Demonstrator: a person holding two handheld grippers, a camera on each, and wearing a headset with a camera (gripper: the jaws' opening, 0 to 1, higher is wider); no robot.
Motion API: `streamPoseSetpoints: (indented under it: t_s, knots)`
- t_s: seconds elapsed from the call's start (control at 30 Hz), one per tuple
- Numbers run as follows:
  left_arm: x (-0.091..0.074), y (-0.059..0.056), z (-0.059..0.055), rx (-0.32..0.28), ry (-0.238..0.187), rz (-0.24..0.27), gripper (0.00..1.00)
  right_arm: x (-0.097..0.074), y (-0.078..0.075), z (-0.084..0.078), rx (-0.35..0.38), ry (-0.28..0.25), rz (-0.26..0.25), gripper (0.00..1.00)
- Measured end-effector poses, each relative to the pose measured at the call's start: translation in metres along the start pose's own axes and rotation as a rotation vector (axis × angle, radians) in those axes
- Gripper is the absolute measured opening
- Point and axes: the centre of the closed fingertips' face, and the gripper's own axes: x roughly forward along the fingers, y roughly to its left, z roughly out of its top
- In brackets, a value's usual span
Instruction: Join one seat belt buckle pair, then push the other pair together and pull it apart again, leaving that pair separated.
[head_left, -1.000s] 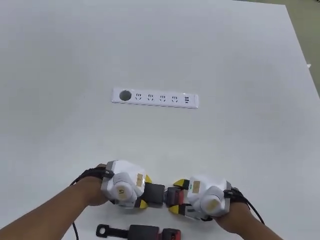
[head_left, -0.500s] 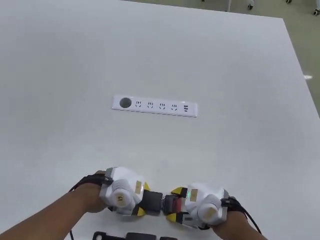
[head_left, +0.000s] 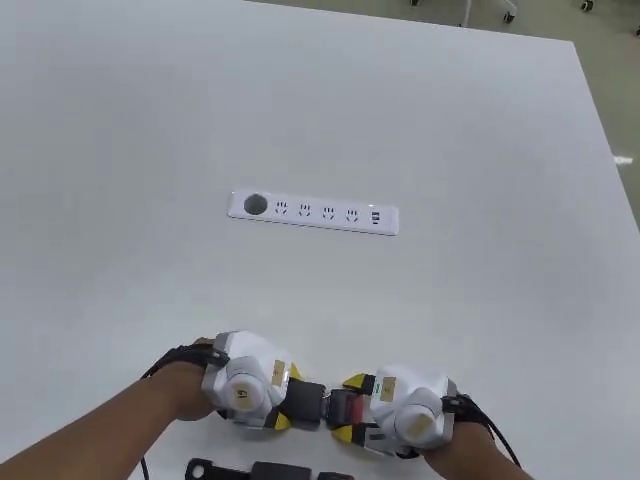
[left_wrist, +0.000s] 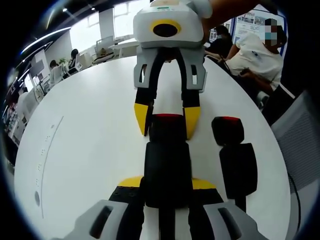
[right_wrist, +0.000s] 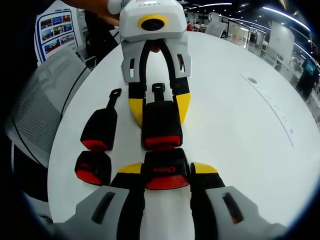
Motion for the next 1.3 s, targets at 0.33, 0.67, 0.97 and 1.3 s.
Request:
streamPoseSetpoints:
  t_s: [0.33,0.67,0.97,1.3]
  knots:
    - [0.0,0.0,-0.001,-0.001,0.018,0.01,0.34,-0.002,-0.001,0.0,-0.01,0.003,-0.002,0.33]
    - [-0.001,0.0,-0.001,-0.016,0.027,0.025,0.34,-0.006,-0.004,-0.01,-0.003,0.005,-0.006,0.33]
    - [0.0,-0.001,-0.002,-0.022,0.032,0.025,0.34,-0.01,-0.003,-0.019,0.007,-0.028,-0.013,0.33]
    - [0.001,-0.001,-0.004,-0.029,0.031,0.026,0.34,-0.035,0.003,-0.028,0.018,-0.052,-0.008,0.33]
